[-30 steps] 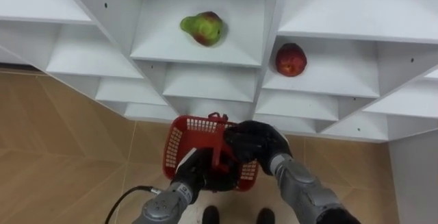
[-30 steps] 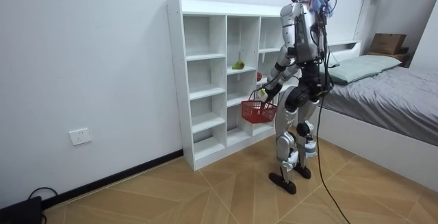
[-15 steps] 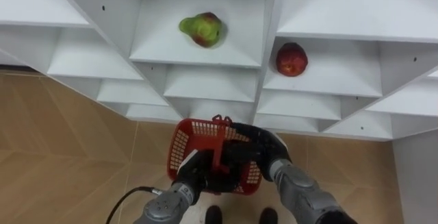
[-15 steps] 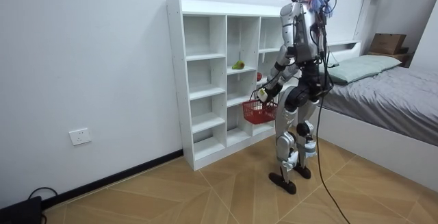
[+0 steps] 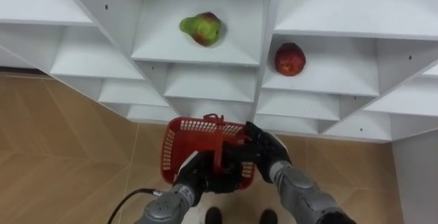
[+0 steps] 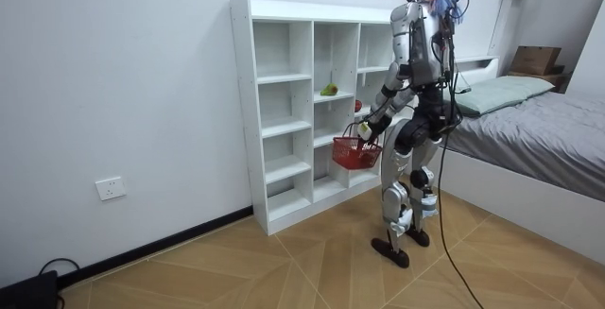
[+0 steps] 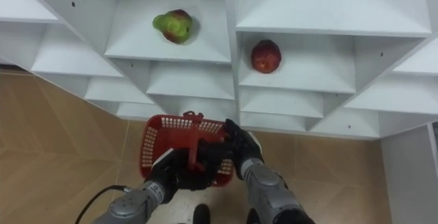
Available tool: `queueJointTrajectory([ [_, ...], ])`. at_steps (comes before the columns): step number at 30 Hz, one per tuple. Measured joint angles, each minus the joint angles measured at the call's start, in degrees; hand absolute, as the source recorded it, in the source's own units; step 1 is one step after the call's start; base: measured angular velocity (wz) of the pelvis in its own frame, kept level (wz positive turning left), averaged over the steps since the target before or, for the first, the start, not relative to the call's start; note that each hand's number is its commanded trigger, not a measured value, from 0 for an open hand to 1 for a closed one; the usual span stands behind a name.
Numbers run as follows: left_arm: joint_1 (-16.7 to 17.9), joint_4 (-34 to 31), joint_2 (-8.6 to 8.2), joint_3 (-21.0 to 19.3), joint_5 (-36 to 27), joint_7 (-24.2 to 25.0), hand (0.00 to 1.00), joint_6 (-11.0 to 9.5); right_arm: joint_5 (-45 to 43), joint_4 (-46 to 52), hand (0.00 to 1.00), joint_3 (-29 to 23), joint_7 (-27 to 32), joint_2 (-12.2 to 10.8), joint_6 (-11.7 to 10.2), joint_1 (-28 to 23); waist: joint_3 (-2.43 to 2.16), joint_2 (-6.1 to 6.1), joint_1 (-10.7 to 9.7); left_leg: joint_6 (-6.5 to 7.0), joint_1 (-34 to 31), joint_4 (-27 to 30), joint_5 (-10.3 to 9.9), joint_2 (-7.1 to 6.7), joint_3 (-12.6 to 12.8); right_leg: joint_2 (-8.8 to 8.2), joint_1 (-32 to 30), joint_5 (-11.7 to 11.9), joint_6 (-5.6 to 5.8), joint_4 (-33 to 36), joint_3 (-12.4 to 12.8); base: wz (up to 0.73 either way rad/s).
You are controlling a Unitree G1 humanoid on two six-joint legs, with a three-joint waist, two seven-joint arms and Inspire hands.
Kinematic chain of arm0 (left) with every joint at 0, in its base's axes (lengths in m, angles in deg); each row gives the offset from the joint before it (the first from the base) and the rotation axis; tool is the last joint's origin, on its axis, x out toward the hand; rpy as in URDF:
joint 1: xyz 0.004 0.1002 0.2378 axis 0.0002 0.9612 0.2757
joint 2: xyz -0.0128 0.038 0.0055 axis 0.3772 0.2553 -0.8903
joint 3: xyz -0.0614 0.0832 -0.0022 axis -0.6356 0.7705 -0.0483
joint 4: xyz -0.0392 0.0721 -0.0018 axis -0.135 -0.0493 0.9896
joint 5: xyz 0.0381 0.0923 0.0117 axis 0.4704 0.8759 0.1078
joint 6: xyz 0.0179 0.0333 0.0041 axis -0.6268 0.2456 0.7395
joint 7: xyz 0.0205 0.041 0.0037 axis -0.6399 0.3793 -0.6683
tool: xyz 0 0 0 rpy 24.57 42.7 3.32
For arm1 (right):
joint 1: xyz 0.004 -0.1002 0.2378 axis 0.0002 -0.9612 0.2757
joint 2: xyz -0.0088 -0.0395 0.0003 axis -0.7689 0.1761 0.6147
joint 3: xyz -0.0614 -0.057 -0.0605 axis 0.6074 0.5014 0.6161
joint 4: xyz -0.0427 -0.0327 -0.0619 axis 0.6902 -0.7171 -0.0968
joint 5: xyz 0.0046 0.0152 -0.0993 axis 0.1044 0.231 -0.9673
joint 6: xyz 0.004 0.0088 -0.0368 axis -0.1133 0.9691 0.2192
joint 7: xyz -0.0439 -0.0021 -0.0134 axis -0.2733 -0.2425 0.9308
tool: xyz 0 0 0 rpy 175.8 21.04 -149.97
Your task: Collect fruits from the closet
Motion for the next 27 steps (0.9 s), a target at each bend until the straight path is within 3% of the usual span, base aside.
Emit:
queueJointTrajectory([
  [4, 0.03, 0.00, 0.01, -0.42, -0.01, -0.03, 1.00, 0.00, 0.00, -0.05, 0.00, 0.00, -0.13, -0.01, 0.00, -0.19, -0.05, -0.03, 0.02, 0.02, 0.43, 0.01, 0.02, -0.01, -0.02, 0.01, 0.37, 0.00, 0.00, 0.01, 0.24, 0.00],
  [7, 0.08, 0.00, 0.16, -0.92, -0.02, -0.01, 1.00, 0.00, -0.53, -0.04, 0.00, -0.02, -0.28, -0.05, 0.00, -0.55, -0.37, -0.08, 0.06, 0.00, 0.72, 0.02, 0.04, 0.00, -0.10, 0.03, 0.59, 0.00, 0.00, 0.02, 0.47, -0.01],
  [13, 0.28, 0.14, 0.32, -1.31, -0.15, -0.05, 1.00, 0.00, -1.03, -0.18, 0.00, 0.11, -1.46, 0.35, -0.05, -0.72, -0.43, -0.14, 0.06, -0.05, 1.32, 0.02, 0.28, 0.14, 0.40, 0.12, 1.27, 0.27, -0.23, -0.21, 0.21, -0.01],
  [23, 2.35, 0.63, 1.82, -4.12, 0.01, 0.15, 1.00, 0.00, -14.17, 7.17, 0.00, 1.67, -6.53, 3.50, 0.02, -3.92, -0.95, -0.83, 0.14, -0.07, 3.57, 0.07, 0.29, 0.16, 0.13, 0.22, 4.24, 0.25, -0.20, -1.07, -0.19, 0.02],
  [27, 3.24, 0.55, 2.50, -6.72, -0.02, 0.13, 1.00, -0.09, -16.25, 13.61, 0.00, 3.39, -9.35, 6.70, 0.04, -7.05, -1.25, -1.74, 0.33, -0.07, 6.11, -0.74, 0.29, -0.05, -0.03, 0.09, 6.53, -0.10, 0.02, -1.23, -0.16, 0.04],
])
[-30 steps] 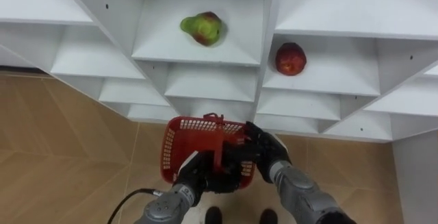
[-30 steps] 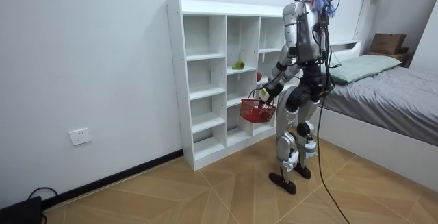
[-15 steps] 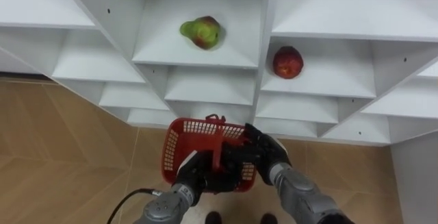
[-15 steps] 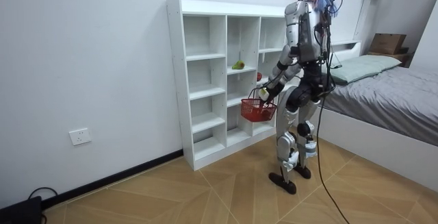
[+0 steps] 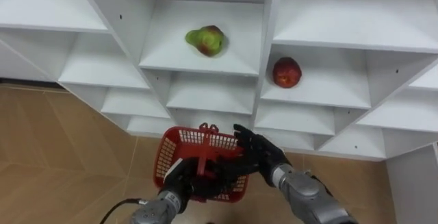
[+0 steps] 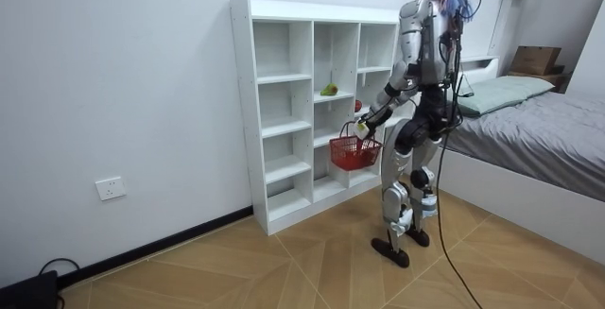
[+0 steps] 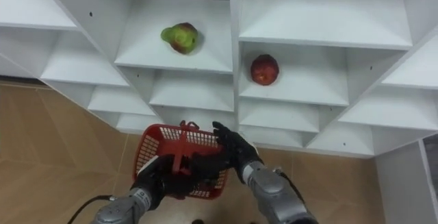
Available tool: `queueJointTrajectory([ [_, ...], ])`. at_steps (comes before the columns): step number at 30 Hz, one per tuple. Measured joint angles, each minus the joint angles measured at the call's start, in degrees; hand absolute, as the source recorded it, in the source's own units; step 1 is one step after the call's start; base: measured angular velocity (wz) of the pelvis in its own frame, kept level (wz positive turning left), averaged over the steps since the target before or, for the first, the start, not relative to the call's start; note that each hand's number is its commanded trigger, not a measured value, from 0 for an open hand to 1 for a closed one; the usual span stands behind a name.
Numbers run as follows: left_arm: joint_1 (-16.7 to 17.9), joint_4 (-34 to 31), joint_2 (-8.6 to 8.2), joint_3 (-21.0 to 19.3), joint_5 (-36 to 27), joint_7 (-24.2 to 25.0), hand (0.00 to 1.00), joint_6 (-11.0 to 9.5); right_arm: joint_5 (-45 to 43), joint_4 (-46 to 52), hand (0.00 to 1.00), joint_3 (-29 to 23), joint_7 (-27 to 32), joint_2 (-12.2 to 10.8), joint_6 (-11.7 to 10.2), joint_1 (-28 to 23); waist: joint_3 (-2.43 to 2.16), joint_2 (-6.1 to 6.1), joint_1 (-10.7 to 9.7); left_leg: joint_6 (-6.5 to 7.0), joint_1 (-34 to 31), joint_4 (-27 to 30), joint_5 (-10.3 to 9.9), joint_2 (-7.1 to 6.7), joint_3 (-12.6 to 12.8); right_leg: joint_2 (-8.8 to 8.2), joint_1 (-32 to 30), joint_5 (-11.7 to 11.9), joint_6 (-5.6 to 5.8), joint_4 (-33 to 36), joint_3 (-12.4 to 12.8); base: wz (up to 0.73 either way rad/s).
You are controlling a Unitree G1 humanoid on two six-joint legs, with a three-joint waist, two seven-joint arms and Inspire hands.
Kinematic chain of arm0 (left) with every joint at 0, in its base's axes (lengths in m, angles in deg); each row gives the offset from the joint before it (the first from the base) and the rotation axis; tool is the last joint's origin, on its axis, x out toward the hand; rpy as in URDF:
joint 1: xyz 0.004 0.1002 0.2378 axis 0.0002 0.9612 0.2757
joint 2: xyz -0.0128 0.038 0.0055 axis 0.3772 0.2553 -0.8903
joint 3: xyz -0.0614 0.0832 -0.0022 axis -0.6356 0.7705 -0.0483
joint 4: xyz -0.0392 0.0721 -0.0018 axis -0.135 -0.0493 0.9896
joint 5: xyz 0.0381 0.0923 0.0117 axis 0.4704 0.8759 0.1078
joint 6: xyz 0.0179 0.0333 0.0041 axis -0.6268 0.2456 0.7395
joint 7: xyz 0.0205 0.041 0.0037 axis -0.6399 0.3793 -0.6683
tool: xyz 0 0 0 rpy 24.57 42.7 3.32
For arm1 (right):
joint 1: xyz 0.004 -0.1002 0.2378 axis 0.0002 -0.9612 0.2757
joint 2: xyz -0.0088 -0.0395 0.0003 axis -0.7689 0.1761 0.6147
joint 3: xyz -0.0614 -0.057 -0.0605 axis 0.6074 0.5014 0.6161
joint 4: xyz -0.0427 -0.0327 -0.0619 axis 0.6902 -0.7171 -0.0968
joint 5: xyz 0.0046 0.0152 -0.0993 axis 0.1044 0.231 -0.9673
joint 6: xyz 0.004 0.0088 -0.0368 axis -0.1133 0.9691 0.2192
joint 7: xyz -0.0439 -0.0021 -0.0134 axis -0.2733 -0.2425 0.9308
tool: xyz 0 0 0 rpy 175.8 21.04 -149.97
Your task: Collect fruits from the closet
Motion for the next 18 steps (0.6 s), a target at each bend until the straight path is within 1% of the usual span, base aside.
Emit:
queueJointTrajectory([
  [1, 0.05, 0.00, 0.13, -0.10, 0.00, -0.14, 1.00, 0.00, -0.05, 1.07, 0.00, 0.29, -0.38, 0.40, 0.00, -0.52, -0.12, -0.27, 0.05, 0.00, 0.44, -0.18, 0.00, -0.03, -0.02, -0.02, 0.44, -0.13, 0.03, -0.01, 0.01, 0.03],
  [2, 0.05, -0.03, 0.65, -0.14, -0.01, -0.18, 1.00, -0.02, -0.19, 3.26, 0.00, 0.60, -1.13, 1.05, 0.18, -1.47, -0.27, -0.78, 0.20, 0.00, 1.33, -0.45, 0.00, -0.07, -0.06, -0.03, 1.25, -0.28, 0.05, -0.09, 0.02, 0.00],
  [3, 0.05, -0.43, 0.93, -0.21, 0.00, -0.23, 1.00, -0.03, -0.42, 6.54, 0.00, 0.61, -1.50, 1.62, 0.85, -2.36, -0.46, -1.25, 0.45, 0.00, 1.83, -0.56, 0.00, -0.07, -0.08, -0.03, 1.68, -0.34, 0.06, -0.12, 0.05, 0.00],
  [4, 0.02, -0.55, 0.98, -0.28, 0.00, -0.22, 1.00, -0.08, -0.48, 8.12, 0.00, 0.67, -1.56, 1.90, 0.92, -2.79, -0.44, -1.43, 0.65, 0.00, 2.21, -0.66, 0.00, -0.06, -0.07, -0.01, 2.08, -0.34, 0.06, -0.25, 0.04, 0.00],
  [5, 0.09, -0.55, 0.95, -0.38, 0.00, -0.14, 1.00, -0.11, -0.46, 10.75, 0.00, 0.83, -2.16, 2.33, 1.05, -3.45, -0.51, -1.67, 1.05, -0.01, 3.23, -0.96, 0.00, -0.04, -0.16, 0.09, 3.37, -0.25, 0.11, -0.90, -0.10, 0.04],
  [7, 0.75, -0.54, 0.98, -0.66, 0.01, -0.06, 1.00, -0.12, -0.42, 12.95, 0.00, 1.48, -3.17, 2.31, 1.11, -3.59, -0.48, -1.85, 1.27, -0.01, 5.56, -1.92, -0.01, -0.11, -0.48, 0.20, 5.97, -0.23, 0.23, -1.99, -0.33, 0.09],
  [8, 1.18, -0.55, 1.01, -1.01, 0.01, -0.09, 1.00, -0.12, -0.45, 14.40, 0.00, 1.69, -4.10, 2.32, 1.20, -3.59, -0.46, -1.97, 1.31, -0.02, 7.06, -2.85, -0.02, -0.21, -0.61, 0.20, 7.37, -0.42, 0.46, -2.27, -0.38, 0.12],
  [9, 1.41, -0.57, 1.11, -1.40, -0.04, -0.21, 1.00, -0.12, -0.76, 16.19, 0.00, 1.78, -4.90, 2.29, 1.30, -3.59, -0.50, -2.10, 1.58, -0.03, 8.05, -3.43, -0.02, -0.24, -0.71, 0.27, 8.34, -0.48, 0.54, -2.90, -0.41, 0.08],
  [11, 1.40, -0.72, 1.05, -1.82, -0.02, -0.52, 1.00, -0.13, -2.48, 20.68, 0.00, 1.86, -5.60, 2.47, 1.35, -3.98, -0.49, -2.45, 1.76, -0.03, 8.55, -3.66, -0.02, -0.24, -0.95, 0.29, 9.13, -0.46, 0.54, -3.31, -0.92, 0.09],
  [12, 1.53, -0.72, 1.02, -1.87, 0.03, -1.14, 1.00, -0.15, -4.48, 23.25, 0.00, 1.89, -5.79, 2.41, 1.26, -4.46, -0.47, -2.76, 1.98, -0.08, 9.22, -3.74, 0.01, -0.23, -1.09, 0.23, 10.00, -0.36, 0.49, -3.91, -1.63, 0.10],
  [13, 1.70, -0.71, 1.14, -1.94, 0.03, -1.32, 1.00, -0.16, -5.62, 24.29, 0.00, 2.01, -5.82, 2.46, 1.26, -4.69, -0.47, -2.95, 2.22, -0.08, 9.61, -3.84, 0.01, -0.22, -1.09, 0.26, 10.49, -0.35, 0.49, -4.09, -1.68, 0.04],
  [14, 2.12, -0.67, 1.24, -2.16, 0.03, -1.42, 1.00, -0.19, -7.28, 25.63, 0.00, 2.79, -5.81, 2.42, 1.26, -4.76, -0.28, -3.36, 2.46, -0.09, 10.91, -4.44, 0.01, -0.24, -1.07, 0.26, 11.60, -0.41, 0.55, -4.24, -1.68, 0.04],
  [16, 2.44, -0.59, 1.20, -2.16, 0.11, -1.42, 1.00, -0.37, -9.35, 27.23, 0.00, 3.02, -6.01, 2.49, 1.26, -4.75, -0.13, -3.98, 2.77, -0.09, 11.87, -4.75, 0.01, -0.31, -1.08, 0.26, 12.75, -0.49, 0.68, -4.74, -1.76, 0.04],
  [18, 2.47, -0.49, 1.25, -2.47, 0.79, -1.59, 1.00, -0.43, -11.32, 29.66, 0.00, 2.86, -5.77, 2.78, 1.28, -4.68, -0.11, -4.81, 2.95, -0.09, 12.50, -5.27, 0.01, -0.41, -1.28, 0.30, 13.33, -0.59, 0.84, -4.98, -1.83, 0.05],
])
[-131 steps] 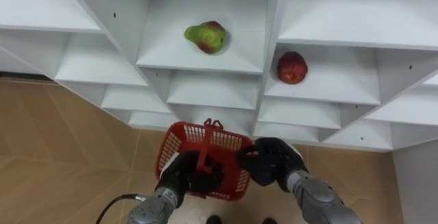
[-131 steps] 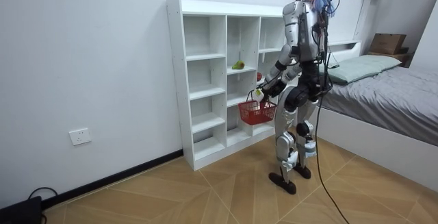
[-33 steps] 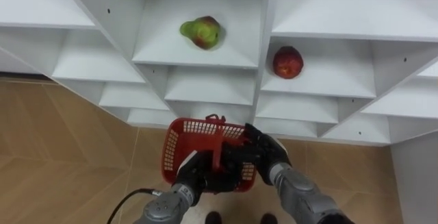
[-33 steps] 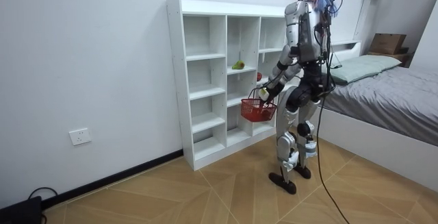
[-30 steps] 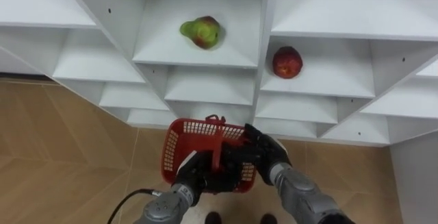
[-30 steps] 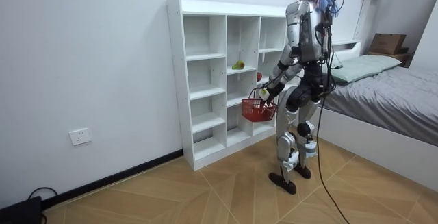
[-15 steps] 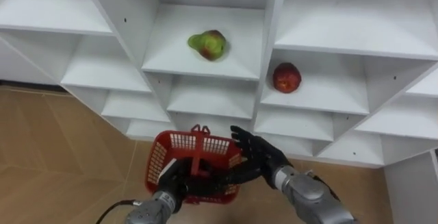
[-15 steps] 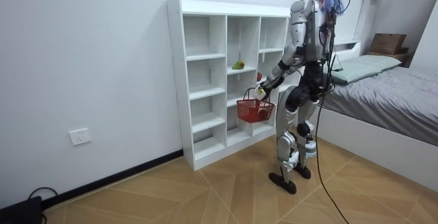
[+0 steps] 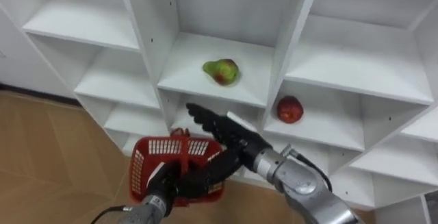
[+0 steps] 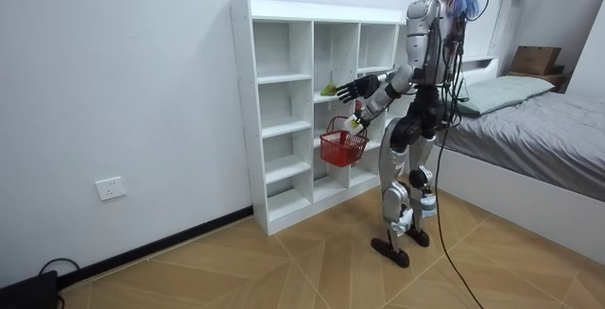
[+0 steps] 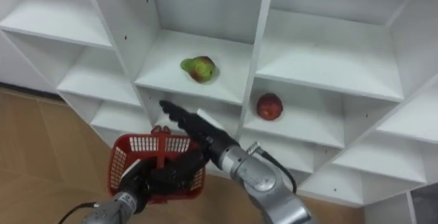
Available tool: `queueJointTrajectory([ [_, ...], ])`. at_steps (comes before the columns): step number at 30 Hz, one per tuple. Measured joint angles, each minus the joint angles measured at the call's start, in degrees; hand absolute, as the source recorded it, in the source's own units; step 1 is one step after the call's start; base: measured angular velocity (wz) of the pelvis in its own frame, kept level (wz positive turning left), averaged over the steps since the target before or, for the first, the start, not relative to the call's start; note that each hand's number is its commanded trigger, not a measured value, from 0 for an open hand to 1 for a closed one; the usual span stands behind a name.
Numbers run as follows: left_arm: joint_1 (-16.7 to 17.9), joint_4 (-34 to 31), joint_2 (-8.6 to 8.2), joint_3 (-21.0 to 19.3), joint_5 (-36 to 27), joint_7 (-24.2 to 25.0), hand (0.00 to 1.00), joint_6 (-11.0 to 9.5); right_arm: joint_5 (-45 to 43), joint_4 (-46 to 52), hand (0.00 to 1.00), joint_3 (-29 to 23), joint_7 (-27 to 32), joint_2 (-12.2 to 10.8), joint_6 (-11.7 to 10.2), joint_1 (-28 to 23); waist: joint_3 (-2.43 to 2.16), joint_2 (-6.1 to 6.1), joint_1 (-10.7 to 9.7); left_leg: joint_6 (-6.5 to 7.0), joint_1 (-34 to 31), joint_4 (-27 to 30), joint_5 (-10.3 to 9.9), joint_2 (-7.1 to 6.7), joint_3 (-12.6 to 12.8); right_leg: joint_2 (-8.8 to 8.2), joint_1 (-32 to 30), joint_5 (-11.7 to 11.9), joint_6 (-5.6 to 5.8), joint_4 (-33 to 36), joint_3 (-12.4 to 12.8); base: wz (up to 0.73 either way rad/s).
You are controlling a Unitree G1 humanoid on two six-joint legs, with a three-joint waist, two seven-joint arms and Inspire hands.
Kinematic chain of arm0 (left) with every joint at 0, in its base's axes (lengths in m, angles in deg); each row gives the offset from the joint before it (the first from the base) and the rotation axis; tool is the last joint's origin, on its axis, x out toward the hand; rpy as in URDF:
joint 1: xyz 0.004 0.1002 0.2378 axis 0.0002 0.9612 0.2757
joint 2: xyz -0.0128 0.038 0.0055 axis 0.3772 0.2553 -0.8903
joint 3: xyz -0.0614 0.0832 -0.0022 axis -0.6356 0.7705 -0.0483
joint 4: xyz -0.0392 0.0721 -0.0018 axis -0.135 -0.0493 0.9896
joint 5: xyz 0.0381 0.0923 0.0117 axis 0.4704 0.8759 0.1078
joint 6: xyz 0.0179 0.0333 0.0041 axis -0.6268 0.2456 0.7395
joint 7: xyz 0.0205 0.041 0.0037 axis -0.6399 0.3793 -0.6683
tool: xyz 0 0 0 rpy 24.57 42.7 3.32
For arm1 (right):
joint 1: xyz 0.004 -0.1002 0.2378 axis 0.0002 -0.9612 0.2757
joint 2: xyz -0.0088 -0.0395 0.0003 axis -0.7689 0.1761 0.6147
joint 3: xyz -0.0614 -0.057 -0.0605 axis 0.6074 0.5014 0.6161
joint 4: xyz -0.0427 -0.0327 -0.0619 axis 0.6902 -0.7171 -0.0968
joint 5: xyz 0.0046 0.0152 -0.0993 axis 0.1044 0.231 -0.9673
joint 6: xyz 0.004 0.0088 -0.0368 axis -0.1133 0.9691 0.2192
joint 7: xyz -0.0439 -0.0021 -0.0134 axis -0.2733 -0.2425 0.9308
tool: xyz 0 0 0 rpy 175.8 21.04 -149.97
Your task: Collect fruits from the closet
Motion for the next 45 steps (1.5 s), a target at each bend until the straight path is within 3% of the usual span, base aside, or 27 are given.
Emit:
queueJointTrajectory([
  [5, 1.03, 0.63, 0.06, -2.17, 0.70, -0.77, 1.00, -0.03, -0.76, 4.18, 0.00, -0.21, 0.13, 0.32, 0.01, 0.07, 0.18, -1.10, 0.37, 0.04, 2.25, -1.11, -0.02, -0.25, -0.32, 0.18, 2.04, -0.24, 0.32, -0.18, -0.05, 0.02],
  [11, 3.98, 0.62, 0.01, -5.53, 4.47, 0.75, 1.00, -0.02, -3.64, 8.67, 0.00, -1.29, -0.16, 0.29, 0.00, 0.25, 0.11, -1.42, 2.86, 0.10, 3.87, -1.49, -0.13, -0.33, -0.76, 0.19, 3.94, -0.31, 0.44, -0.96, -0.20, 0.03],
  [14, 4.70, 1.30, 0.22, -6.74, 4.96, 1.70, 1.00, -0.03, -4.61, 9.50, 0.00, -2.66, 0.31, 0.39, 0.01, 0.46, 0.22, -1.83, 2.86, 0.11, 4.67, -1.37, -0.13, -0.55, -1.57, -0.15, 5.15, -0.38, 0.54, -0.99, -1.51, 0.17],
  [17, 5.27, 1.85, 0.93, -8.17, 5.82, 2.16, 1.00, -0.03, -6.77, 11.31, 0.00, -4.90, 1.60, 0.56, -0.08, 0.76, 0.32, -2.93, 3.04, 0.12, 4.76, -1.35, -0.14, -0.71, -2.40, -0.09, 5.76, -0.68, 0.69, -1.05, -1.53, 0.12],
  [21, 6.62, 1.68, 2.02, -10.00, 9.66, 3.30, 1.00, -0.03, -6.66, 11.40, 0.00, -7.33, 5.67, 0.86, -0.21, 1.43, 0.02, -4.30, 3.11, 0.13, 5.14, -0.95, -0.18, -0.83, -2.97, -0.02, 6.54, -0.68, 0.68, -1.14, -1.60, 0.06],
  [25, 7.13, 1.57, 2.49, -10.39, 11.17, 3.83, 1.00, -0.02, -6.38, 11.39, 0.00, -8.70, 8.66, 1.30, -0.21, 2.51, 0.31, -4.86, 3.06, 0.03, 5.40, -0.42, -0.59, -0.91, -3.88, 0.21, 7.75, -0.67, 0.68, -1.94, -1.87, 0.11],
  [27, 7.13, 0.82, 2.84, -10.64, 11.15, 4.05, 1.00, -0.01, -4.32, 11.37, 0.00, -10.26, 9.94, 2.47, -0.21, 2.77, 0.49, -5.80, 3.03, 0.00, 5.35, 0.09, -0.66, -1.52, -5.16, 0.09, 8.45, -0.77, 0.73, -2.02, -3.06, 0.27],
  [29, 7.25, 0.60, 2.98, -11.03, 11.18, 4.41, 1.00, -0.01, -2.96, 11.31, 0.00, -11.39, 10.53, 3.15, -0.22, 2.77, 0.40, -6.59, 3.50, 0.00, 5.72, 0.14, -0.67, -1.54, -5.35, 0.14, 8.74, -0.78, 0.74, -2.21, -3.03, 0.09],
  [32, 7.86, 0.61, 3.91, -11.27, 11.19, 4.54, 1.00, -0.01, -0.51, 9.33, 0.00, -12.38, 12.00, 3.71, -0.69, 2.82, 0.76, -7.66, 4.14, -0.02, 6.10, 0.68, -1.03, -1.55, -5.80, 0.33, 9.97, -0.73, 0.72, -2.79, -3.20, 0.05],
  [34, 8.48, 0.60, 3.86, -12.21, 12.02, 5.27, 1.00, 0.00, -0.43, 7.18, 0.00, -13.28, 12.40, 3.75, -0.81, 2.83, 0.49, -8.28, 4.06, -0.07, 5.43, 1.43, -1.55, -1.58, -6.46, 0.40, 10.00, -0.73, 0.73, -2.83, -3.88, 0.17],
  [41, 9.70, 0.08, 4.11, -13.27, 13.68, 6.25, 1.00, 0.32, 0.25, -1.75, 0.00, -14.34, 14.29, 4.58, -0.79, 3.58, 0.15, -9.54, 4.91, -0.06, 4.27, 2.73, -2.02, -1.63, -7.78, 0.44, 10.04, -0.72, 0.78, -2.82, -5.54, 0.12],
  [45, 10.81, -3.06, 4.37, -14.46, 14.67, 7.11, 1.00, 0.50, 2.60, -6.15, 0.00, -15.72, 15.90, 4.73, -0.79, 5.67, 0.37, -9.99, 4.56, -0.21, 3.54, 3.66, -2.28, -1.65, -8.78, 0.63, 10.02, -0.71, 0.78, -2.85, -5.70, 0.07],
])
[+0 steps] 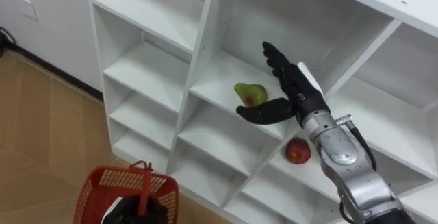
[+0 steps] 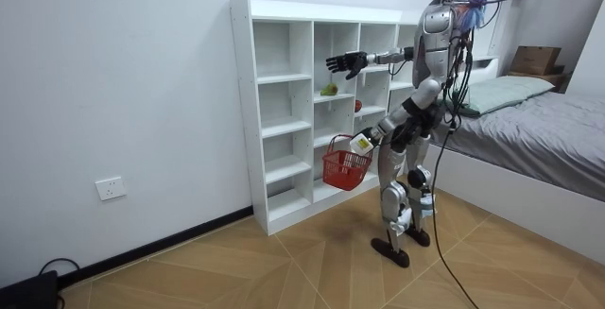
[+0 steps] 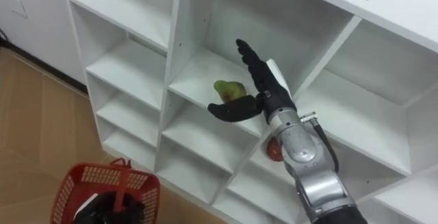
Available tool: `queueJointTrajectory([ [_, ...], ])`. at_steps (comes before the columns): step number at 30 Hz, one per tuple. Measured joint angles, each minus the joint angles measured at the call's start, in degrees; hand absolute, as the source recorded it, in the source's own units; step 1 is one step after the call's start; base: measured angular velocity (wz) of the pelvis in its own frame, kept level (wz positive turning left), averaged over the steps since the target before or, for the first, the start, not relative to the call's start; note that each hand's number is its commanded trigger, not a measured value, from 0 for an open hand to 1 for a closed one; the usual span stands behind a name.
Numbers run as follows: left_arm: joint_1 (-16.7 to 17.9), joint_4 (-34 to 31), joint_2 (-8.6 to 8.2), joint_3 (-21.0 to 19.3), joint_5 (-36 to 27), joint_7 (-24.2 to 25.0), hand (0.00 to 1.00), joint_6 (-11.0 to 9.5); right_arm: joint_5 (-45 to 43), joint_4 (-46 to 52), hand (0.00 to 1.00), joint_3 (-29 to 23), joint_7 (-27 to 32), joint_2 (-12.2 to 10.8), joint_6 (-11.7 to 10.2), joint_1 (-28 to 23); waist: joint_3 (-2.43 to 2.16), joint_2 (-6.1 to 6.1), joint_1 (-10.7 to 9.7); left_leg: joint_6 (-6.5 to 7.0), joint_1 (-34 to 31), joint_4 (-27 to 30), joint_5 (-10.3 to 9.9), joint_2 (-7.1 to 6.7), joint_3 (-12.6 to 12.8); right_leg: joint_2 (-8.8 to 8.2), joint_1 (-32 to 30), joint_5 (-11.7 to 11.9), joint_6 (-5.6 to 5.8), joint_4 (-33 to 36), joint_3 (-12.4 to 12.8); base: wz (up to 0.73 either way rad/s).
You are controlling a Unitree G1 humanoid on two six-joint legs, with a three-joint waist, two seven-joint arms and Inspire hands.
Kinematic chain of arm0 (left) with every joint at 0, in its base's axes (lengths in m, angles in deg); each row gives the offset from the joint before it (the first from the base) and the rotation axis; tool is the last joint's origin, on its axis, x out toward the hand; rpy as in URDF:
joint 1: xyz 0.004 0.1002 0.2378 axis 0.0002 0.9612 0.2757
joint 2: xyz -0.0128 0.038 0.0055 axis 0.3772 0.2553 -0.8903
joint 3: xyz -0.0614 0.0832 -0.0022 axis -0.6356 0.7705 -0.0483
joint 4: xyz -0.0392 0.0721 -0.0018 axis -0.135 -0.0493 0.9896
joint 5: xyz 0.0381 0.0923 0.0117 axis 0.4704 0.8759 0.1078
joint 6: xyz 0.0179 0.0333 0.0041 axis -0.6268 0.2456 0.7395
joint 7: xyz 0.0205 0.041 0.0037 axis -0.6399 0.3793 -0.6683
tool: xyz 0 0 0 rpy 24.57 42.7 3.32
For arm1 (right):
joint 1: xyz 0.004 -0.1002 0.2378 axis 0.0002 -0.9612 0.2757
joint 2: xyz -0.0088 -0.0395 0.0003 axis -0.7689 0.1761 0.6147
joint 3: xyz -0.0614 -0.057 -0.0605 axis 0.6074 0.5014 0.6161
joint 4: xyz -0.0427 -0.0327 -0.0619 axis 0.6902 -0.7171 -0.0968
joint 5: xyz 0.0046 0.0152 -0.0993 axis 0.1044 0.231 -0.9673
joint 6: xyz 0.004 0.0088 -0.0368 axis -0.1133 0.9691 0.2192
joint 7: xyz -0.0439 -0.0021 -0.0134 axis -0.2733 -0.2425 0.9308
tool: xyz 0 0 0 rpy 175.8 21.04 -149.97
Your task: Collect fruits from the closet
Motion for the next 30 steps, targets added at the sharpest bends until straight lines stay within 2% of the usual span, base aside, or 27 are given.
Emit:
queueJointTrajectory([
  [6, 2.23, -5.69, 0.63, -1.12, 4.54, 1.32, 1.00, 0.17, 2.25, -2.99, 0.00, -0.73, 1.58, 0.05, -1.33, 1.31, 0.00, -0.10, 0.28, -0.11, -0.84, 1.24, -0.51, -0.01, -0.64, 0.23, -0.03, 0.00, 0.01, -0.01, -0.31, 0.07],
  [10, 2.39, -6.06, 0.76, -1.70, 8.01, 2.41, 1.00, 0.29, 2.23, -5.41, 0.00, -0.72, 1.65, 0.06, -1.84, 2.70, 0.01, -0.13, 0.57, -0.11, -1.06, 1.49, -0.51, -0.02, -1.05, 0.21, -0.05, 0.00, 0.01, 0.00, -0.51, 0.04],
  [15, 2.56, -6.06, 0.75, -2.09, 8.35, 4.59, 1.00, 1.40, 3.59, -9.66, 0.00, -0.72, 3.22, 0.35, -1.81, 6.49, -0.08, -0.34, 1.51, -0.12, -1.74, 1.54, -0.49, -0.03, -1.08, 0.25, -0.66, 0.00, 0.01, -0.02, -0.51, 0.00],
  [22, 2.70, -5.96, 1.07, -1.89, 8.32, 4.90, 1.00, 2.42, 4.32, -13.29, 0.00, -0.55, 4.31, 0.37, -1.82, 9.26, -0.18, -0.64, 1.49, -0.19, -3.61, 1.58, -0.43, -0.09, -1.36, 0.24, -2.28, 0.01, 0.00, 0.00, -1.28, 0.02],
  [27, 1.77, -5.87, 1.21, 0.14, 8.34, 4.74, 1.00, 2.81, 4.44, -19.20, 0.00, -0.48, 5.48, 0.56, -1.75, 13.27, 0.58, 0.37, 1.43, -0.19, -7.00, 2.97, -0.40, -0.07, -2.06, 0.23, -5.06, 0.05, -0.07, 0.08, -1.40, 0.06],
  [30, 1.65, -5.87, 1.29, 1.01, 8.34, 4.72, 1.00, 2.86, 5.04, -19.70, 0.00, -0.35, 6.02, 0.71, -1.75, 13.69, 0.84, 0.85, 1.54, -0.14, -8.33, 2.99, -0.34, -0.10, -2.09, 0.21, -6.40, 0.07, -0.10, 0.12, -1.35, 0.00],
])
